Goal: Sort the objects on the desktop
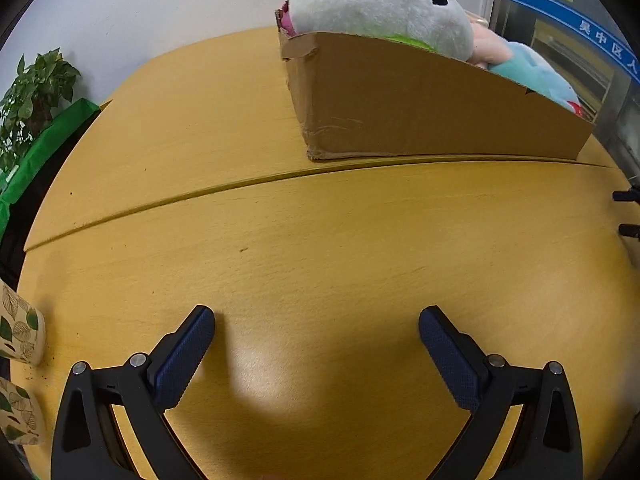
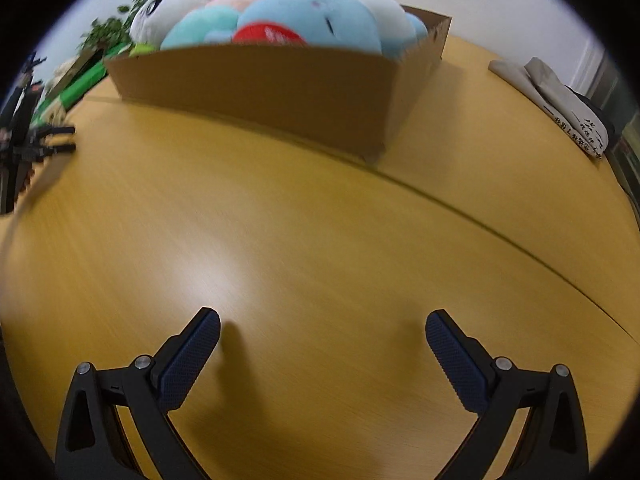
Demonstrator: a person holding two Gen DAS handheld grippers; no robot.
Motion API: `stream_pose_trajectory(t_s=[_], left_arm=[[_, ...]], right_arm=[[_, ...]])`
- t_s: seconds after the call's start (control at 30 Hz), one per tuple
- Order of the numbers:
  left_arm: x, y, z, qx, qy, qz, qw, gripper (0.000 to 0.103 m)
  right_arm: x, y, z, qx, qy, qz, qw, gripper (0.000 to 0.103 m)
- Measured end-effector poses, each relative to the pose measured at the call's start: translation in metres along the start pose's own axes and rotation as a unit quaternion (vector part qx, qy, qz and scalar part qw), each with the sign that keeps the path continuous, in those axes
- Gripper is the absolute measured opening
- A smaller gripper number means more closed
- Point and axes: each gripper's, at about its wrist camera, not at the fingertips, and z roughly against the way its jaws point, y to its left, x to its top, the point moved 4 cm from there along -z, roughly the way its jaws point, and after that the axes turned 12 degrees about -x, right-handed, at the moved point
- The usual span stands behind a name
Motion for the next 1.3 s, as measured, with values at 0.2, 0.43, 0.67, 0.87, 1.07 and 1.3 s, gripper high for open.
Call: stream_pose_trajectory(t_s=[0.2, 0.43, 0.67, 0.87, 1.07, 1.3], left_arm=[[-0.013, -0.001, 0.011, -0.007, -0.017, -0.011, 0.9998, 0.103], [-0.008, 0.019, 0.018, -0.01, -0.014, -0.008, 0.9998, 0.103], [-0.004, 0.016, 0.019, -0.015, -0.011, -0.016, 0.9997, 0.103], [0.007, 0.027, 0.014, -0.015, -0.008, -0.013, 0.9998, 0.103], [0.008, 0.026, 0.011, -0.014, -0.01, -0.01, 0.9998, 0.103], [0.011, 0.03, 0.009, -0.014, -0.009, -0.01, 0.9998, 0.103]], right_arm=[[-0.014, -0.025, 0.003, 0.006, -0.027, 0.003, 1.0, 0.103], [-0.025, -0.067, 0.002, -0.007, -0.054, -0.027, 0.998, 0.103], [-0.018, -0.087, -0.007, 0.017, -0.059, 0.005, 0.998, 0.103], [-0.019, -0.089, -0.008, 0.016, -0.06, 0.007, 0.998, 0.103], [-0.02, -0.088, -0.006, 0.016, -0.061, 0.008, 0.998, 0.103], [-0.02, -0.088, -0.007, 0.016, -0.061, 0.009, 0.998, 0.103]])
